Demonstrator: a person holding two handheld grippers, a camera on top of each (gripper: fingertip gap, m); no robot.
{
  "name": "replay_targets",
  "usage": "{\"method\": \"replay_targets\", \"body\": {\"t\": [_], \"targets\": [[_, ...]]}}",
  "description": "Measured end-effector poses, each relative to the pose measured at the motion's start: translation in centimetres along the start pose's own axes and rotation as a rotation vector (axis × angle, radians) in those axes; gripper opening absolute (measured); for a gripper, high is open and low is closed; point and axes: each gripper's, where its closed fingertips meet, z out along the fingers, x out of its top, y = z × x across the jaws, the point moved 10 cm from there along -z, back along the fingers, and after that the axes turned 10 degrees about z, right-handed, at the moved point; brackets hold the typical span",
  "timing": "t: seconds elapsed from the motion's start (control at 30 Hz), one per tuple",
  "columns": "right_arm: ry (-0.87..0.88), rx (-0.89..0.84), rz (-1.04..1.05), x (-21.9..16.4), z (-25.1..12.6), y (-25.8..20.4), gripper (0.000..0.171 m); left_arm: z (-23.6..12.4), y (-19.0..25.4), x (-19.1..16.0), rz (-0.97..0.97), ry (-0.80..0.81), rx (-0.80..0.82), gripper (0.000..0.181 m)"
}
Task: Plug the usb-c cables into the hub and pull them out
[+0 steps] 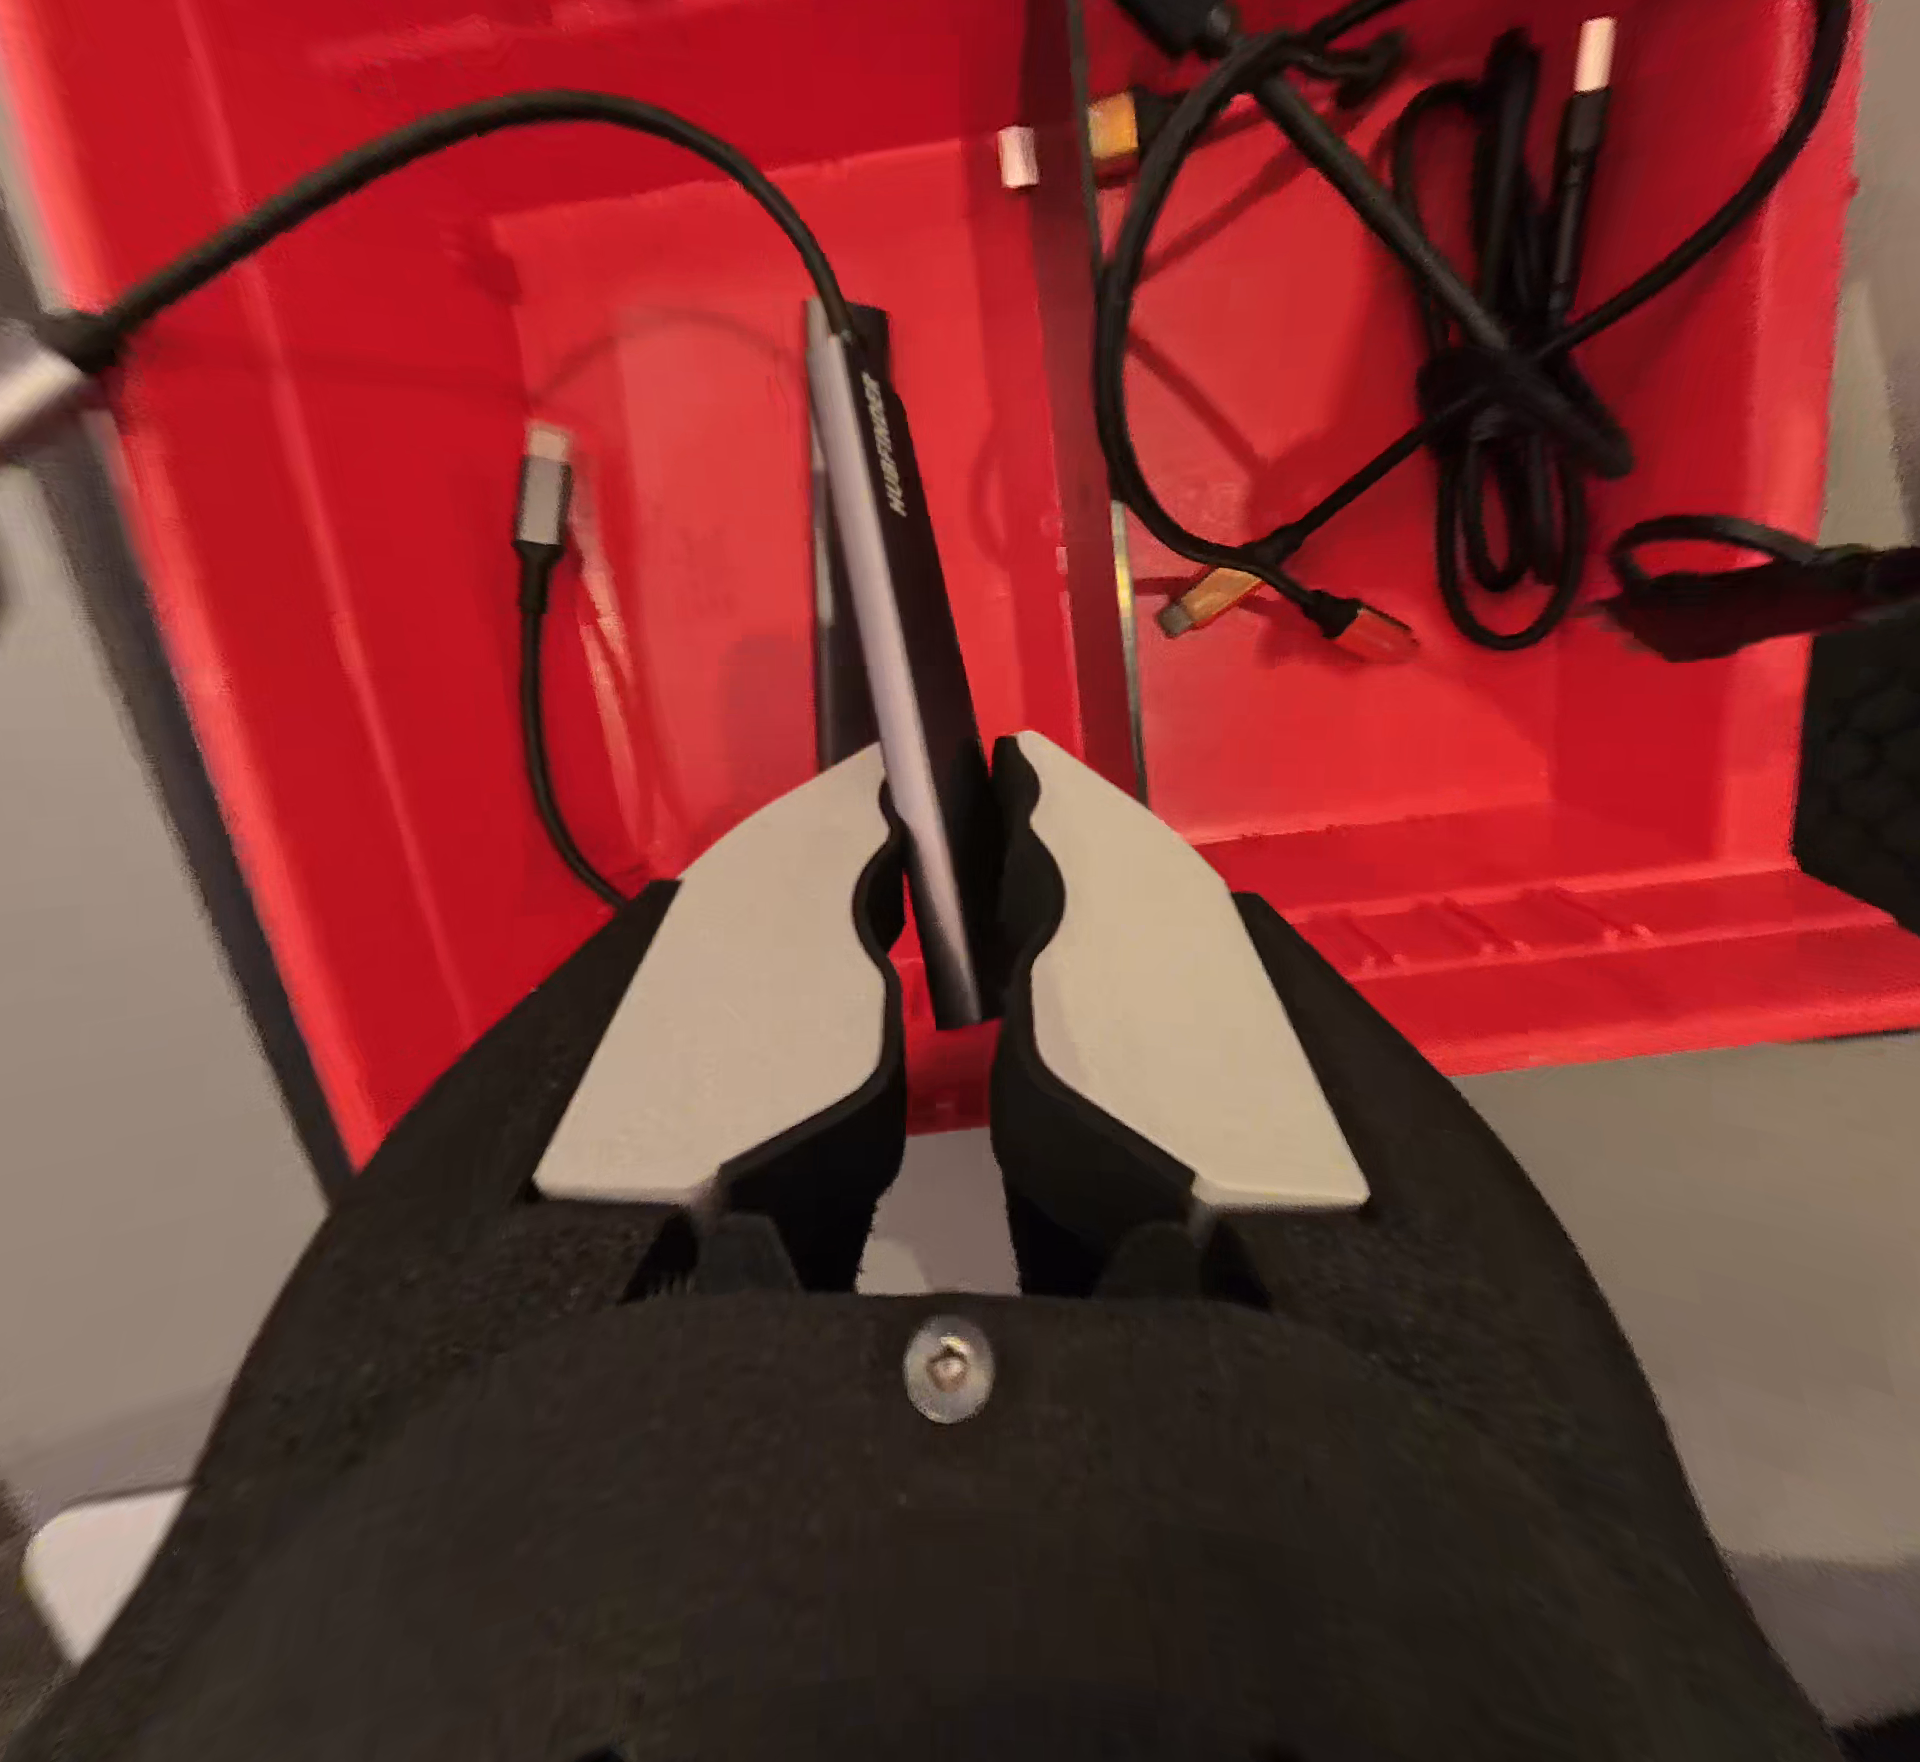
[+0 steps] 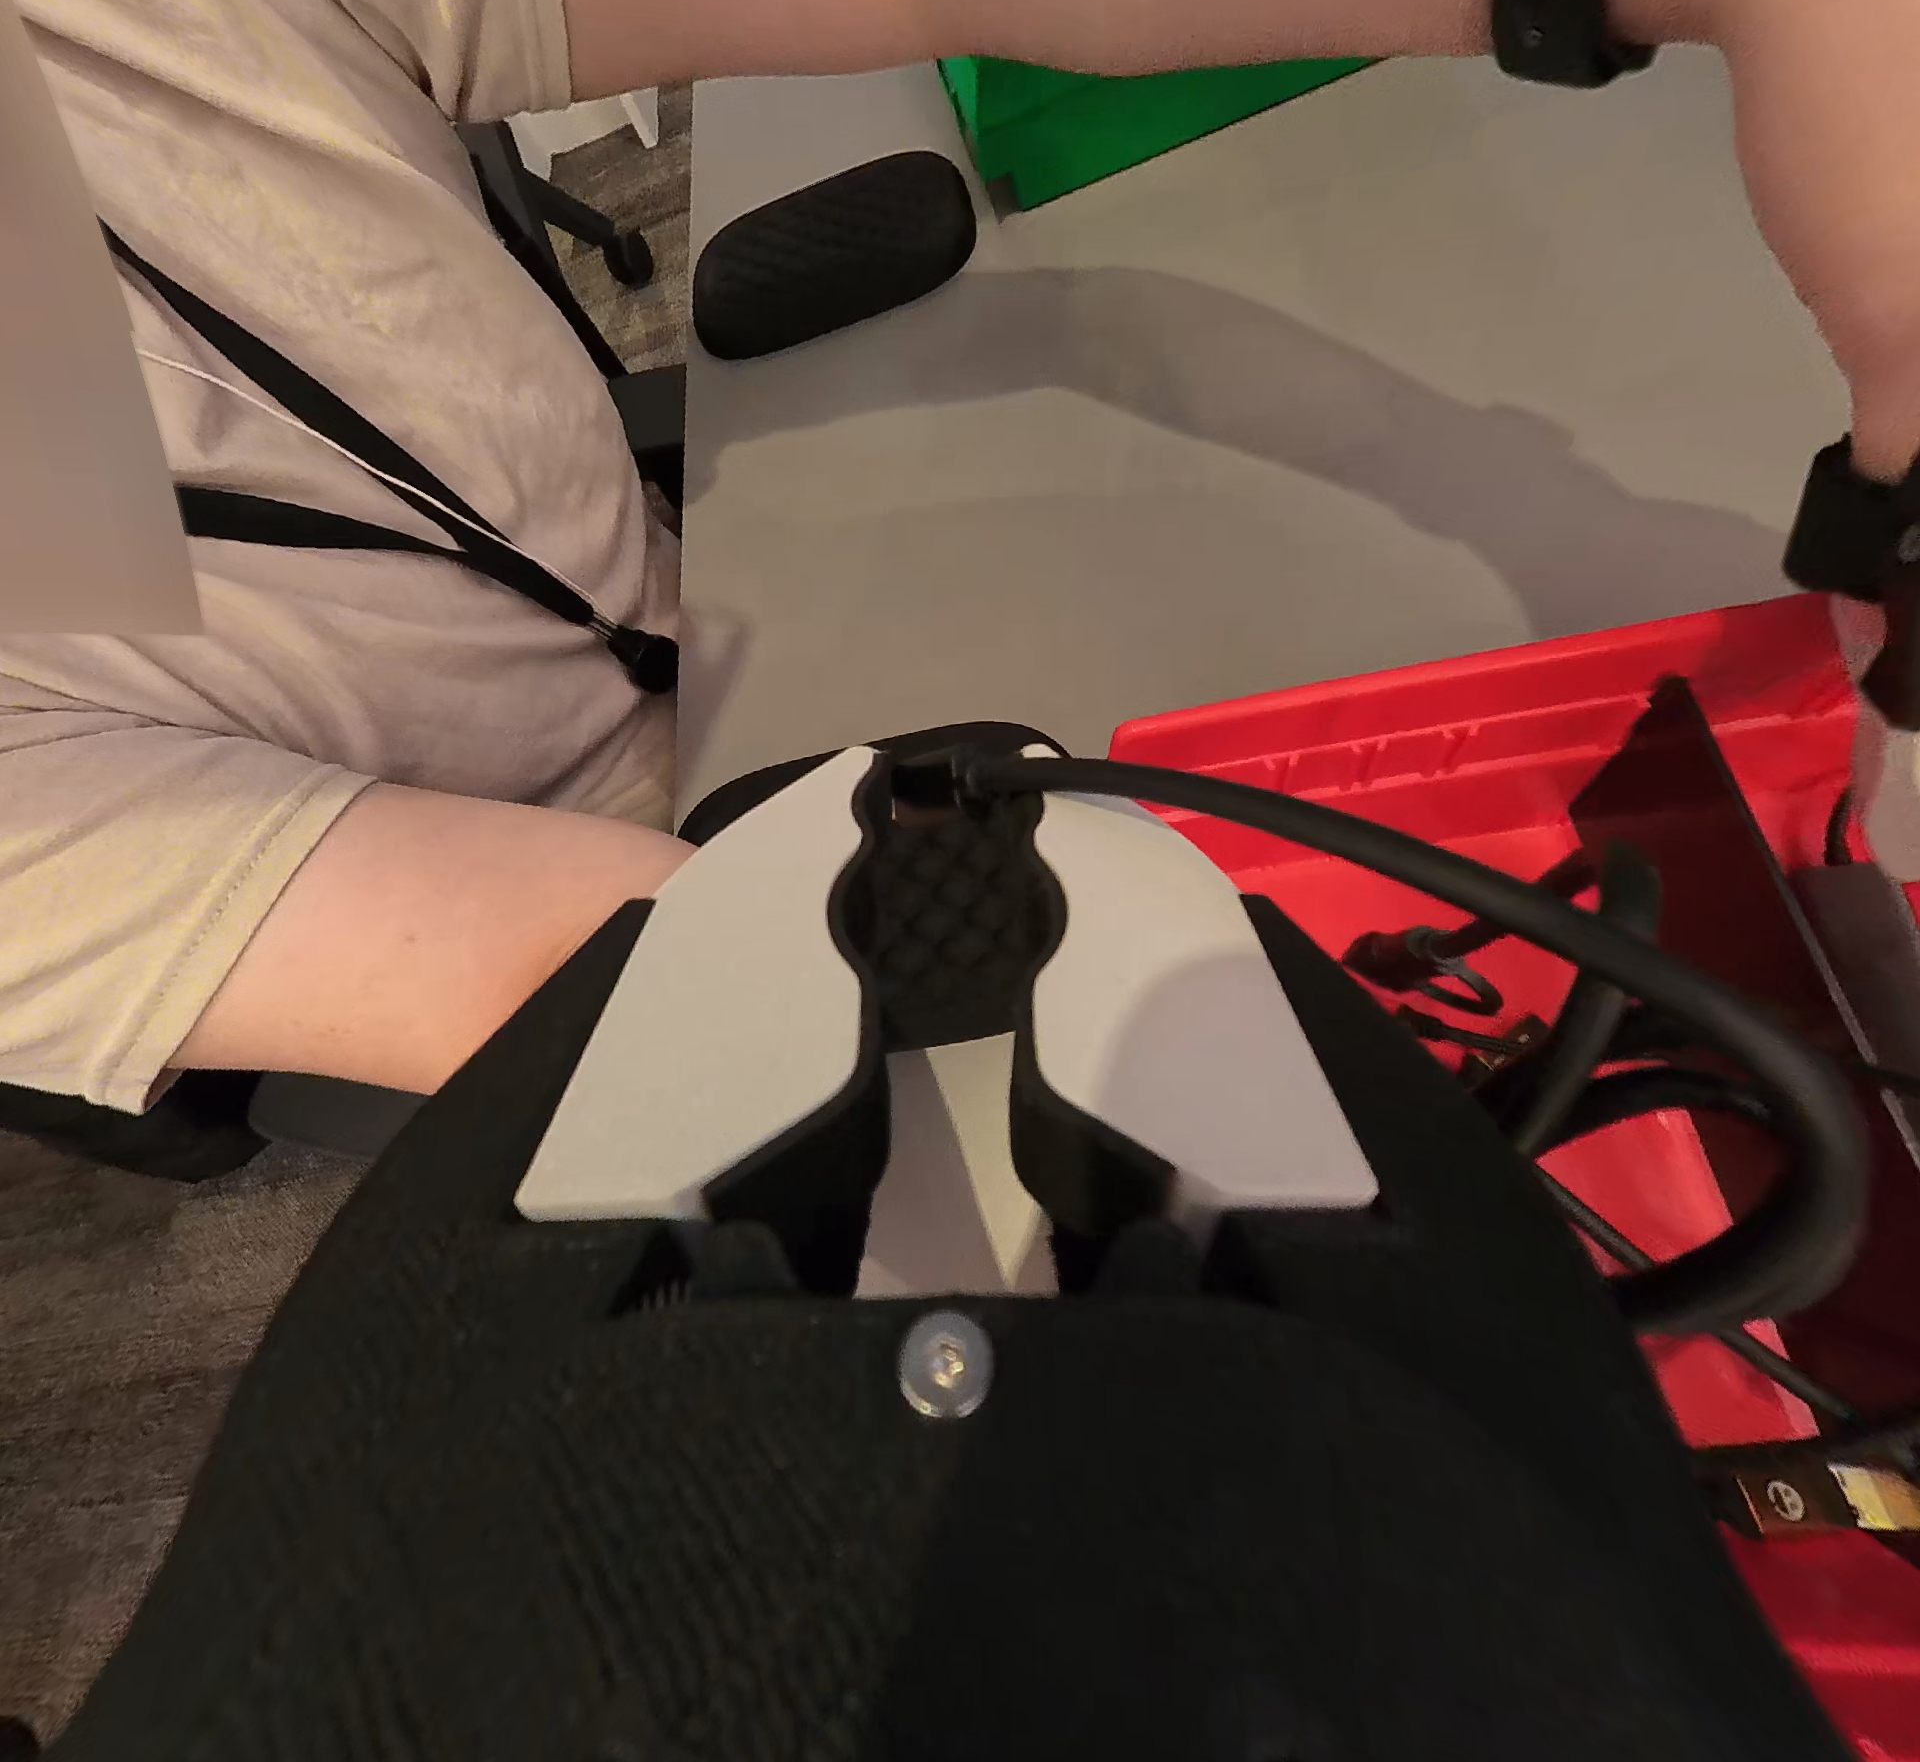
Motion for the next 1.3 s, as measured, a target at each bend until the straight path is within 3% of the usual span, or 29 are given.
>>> {"method": "replay_targets", "body": {"t": [0.1,0.23,0.5,0.67,0.87,1.03,1.1,1.2,1.3], "targets": [[-0.002,0.008,-0.002,-0.1,0.0,0.0,0.022,0.7,0.5,0.3,0.022,-0.009,-0.106,0.012],[0.003,0.01,0.001,-0.1,-0.1,0.0,0.022,1.4,-0.1,0.7,0.075,-0.126,-0.037,0.013],[0.006,0.02,0.009,-0.4,-0.1,0.4,0.022,4.2,-1.3,0.7,0.014,-0.292,-0.185,0.021],[0.018,0.026,0.04,-0.7,-0.3,1.1,0.022,2.6,-1.9,0.0,-0.045,-0.124,-0.137,0.033],[0.024,0.016,0.036,-0.5,-0.3,1.4,0.022,-3.4,-0.2,-0.3,-0.139,0.32,-0.086,0.055],[-0.013,-0.005,0.024,-0.1,0.2,1.4,0.021,-8.6,5.1,0.3,-0.204,0.802,-0.34,0.056],[-0.029,-0.009,0.027,0.1,0.5,1.5,0.021,-8.9,6.6,0.8,-0.218,0.825,-0.369,0.063],[-0.048,-0.017,0.033,0.2,0.8,1.6,0.021,-8.1,7.3,2.0,-0.241,0.735,-0.334,0.072],[-0.064,-0.023,0.031,0.3,1.0,1.6,0.021,-7.0,7.0,2.9,-0.25,0.694,-0.315,0.068]]}}
